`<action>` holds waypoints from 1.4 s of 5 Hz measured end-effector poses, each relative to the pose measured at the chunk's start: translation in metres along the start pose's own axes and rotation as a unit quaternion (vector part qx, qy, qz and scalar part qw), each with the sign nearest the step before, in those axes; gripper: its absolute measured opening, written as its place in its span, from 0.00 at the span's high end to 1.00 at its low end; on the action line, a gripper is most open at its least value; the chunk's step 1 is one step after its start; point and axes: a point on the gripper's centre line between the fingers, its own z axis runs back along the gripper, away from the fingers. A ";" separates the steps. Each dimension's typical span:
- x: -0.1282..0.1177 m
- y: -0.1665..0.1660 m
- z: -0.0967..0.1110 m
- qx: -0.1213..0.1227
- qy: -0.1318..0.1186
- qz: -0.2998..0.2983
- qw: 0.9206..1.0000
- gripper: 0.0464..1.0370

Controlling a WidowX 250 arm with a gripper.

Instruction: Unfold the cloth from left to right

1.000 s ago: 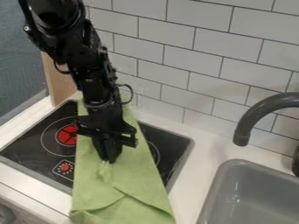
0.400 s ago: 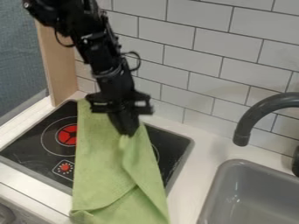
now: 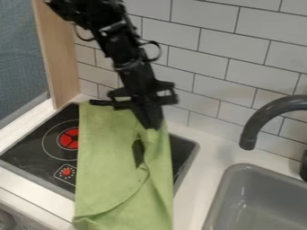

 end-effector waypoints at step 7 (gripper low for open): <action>0.008 -0.019 -0.050 0.015 0.021 0.012 1.000 0.01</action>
